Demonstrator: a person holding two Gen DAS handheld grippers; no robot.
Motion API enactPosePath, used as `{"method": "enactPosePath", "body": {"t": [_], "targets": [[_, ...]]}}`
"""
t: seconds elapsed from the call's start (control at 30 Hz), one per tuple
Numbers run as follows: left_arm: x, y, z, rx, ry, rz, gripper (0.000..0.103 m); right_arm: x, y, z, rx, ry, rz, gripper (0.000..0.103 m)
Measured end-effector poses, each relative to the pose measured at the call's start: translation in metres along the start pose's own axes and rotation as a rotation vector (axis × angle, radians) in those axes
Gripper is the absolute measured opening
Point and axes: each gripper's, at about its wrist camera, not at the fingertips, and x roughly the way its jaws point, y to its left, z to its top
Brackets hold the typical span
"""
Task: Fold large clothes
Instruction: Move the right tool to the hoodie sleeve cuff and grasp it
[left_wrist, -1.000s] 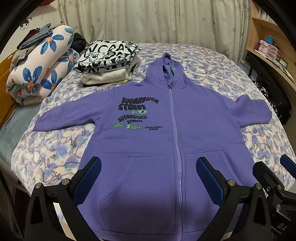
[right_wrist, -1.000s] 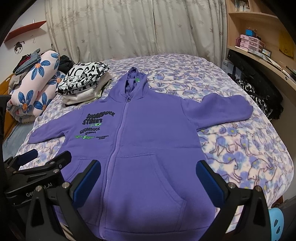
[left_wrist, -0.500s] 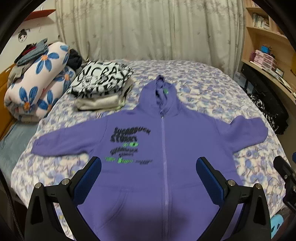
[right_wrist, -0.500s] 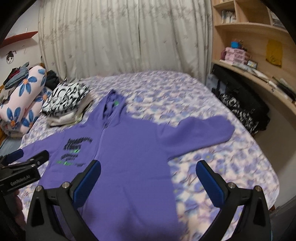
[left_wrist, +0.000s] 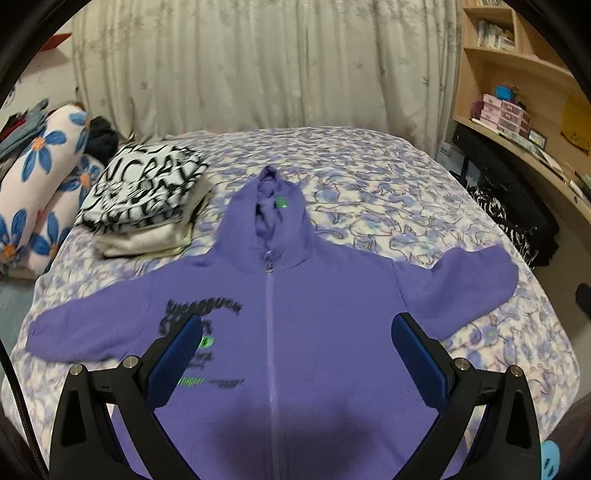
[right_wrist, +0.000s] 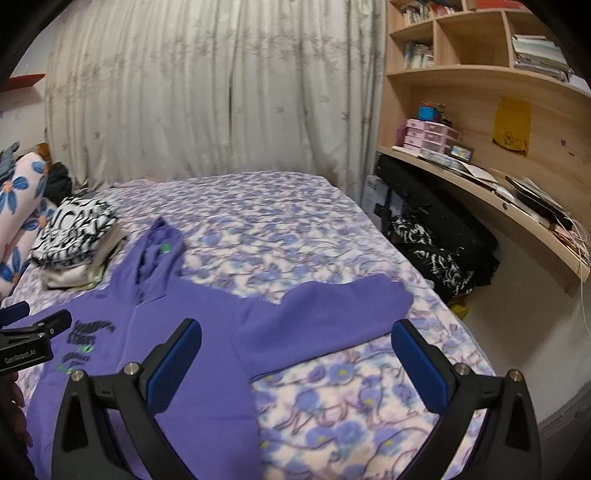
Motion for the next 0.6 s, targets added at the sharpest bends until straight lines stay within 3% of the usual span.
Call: {"method": "enactPosePath", "body": {"t": [0.13, 0.3, 0.37, 0.6], "targets": [[0.032, -0.025, 0.006, 0.009, -0.02, -0.08, 0.102, 0.045, -0.032, 0.002, 0.034, 0.062, -0.046, 0.102], [0.082, -0.055, 0.013, -0.021, 0.032, -0.132, 0.102, 0.12, -0.078, -0.01, 0.121, 0.208, -0.065, 0.096], [0.1, -0.065, 0.012, -0.012, 0.025, -0.125, 0.102, 0.148, -0.094, -0.019, 0.167, 0.259, -0.051, 0.089], [0.147, -0.082, 0.002, 0.026, 0.033, -0.061, 0.102, 0.237, -0.135, -0.045, 0.309, 0.364, -0.049, 0.088]]}}
